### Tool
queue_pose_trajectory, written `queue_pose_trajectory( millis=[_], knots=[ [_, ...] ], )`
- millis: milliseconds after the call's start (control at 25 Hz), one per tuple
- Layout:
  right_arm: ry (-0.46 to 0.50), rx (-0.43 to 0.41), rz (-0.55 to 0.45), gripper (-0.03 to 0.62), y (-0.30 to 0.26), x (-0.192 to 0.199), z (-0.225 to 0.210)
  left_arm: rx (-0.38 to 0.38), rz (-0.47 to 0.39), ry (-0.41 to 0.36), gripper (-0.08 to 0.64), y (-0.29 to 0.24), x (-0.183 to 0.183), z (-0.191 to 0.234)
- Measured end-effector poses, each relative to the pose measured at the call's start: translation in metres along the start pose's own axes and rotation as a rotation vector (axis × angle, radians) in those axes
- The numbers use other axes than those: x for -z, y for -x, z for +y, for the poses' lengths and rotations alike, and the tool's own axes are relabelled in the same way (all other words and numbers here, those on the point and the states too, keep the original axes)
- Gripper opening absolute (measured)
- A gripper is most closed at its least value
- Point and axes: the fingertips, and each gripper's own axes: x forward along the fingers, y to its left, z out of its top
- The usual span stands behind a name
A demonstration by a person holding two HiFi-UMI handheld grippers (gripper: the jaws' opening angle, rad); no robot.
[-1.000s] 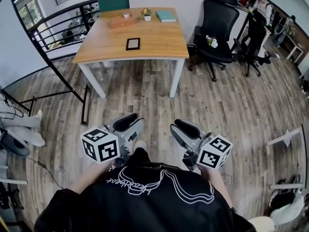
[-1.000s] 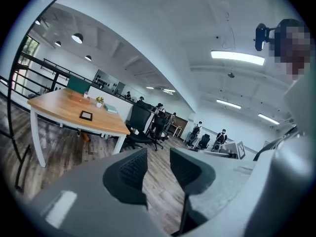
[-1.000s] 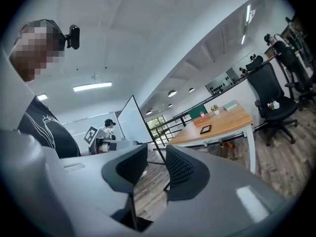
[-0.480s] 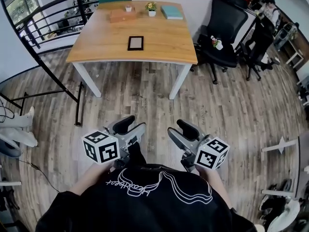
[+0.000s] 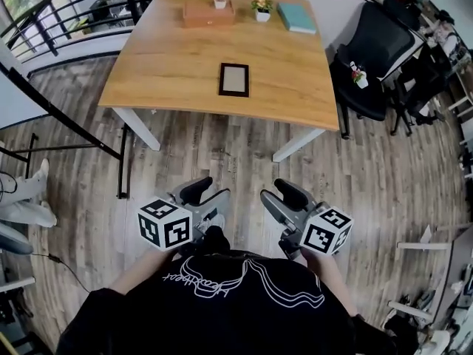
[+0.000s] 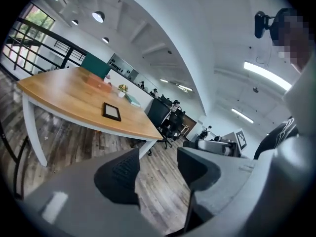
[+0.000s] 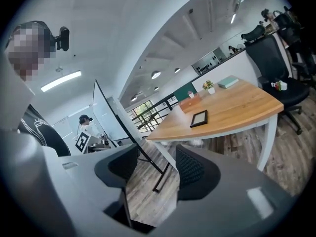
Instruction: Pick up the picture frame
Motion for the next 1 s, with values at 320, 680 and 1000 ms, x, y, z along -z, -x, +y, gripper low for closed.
queue_pose_trajectory(
  millis=[320, 680, 1000],
  knots=[
    [0.014, 0.059, 0.014, 0.245, -0.067, -0.039, -0.031, 0.029, 0.033, -0.036, 0.230, -0.027, -0.058, 0.060],
    [0.029, 0.067, 0.022, 0.236, -0.103, -0.067, -0.059, -0.004, 0.037, -0.007, 0.230, -0.050, -0.085, 0.105],
    [0.033, 0.024, 0.061, 0.232, -0.158, -0.114, -0.108, -0.077, 0.009, -0.018, 0.230, -0.087, -0.135, 0.149]
  ],
)
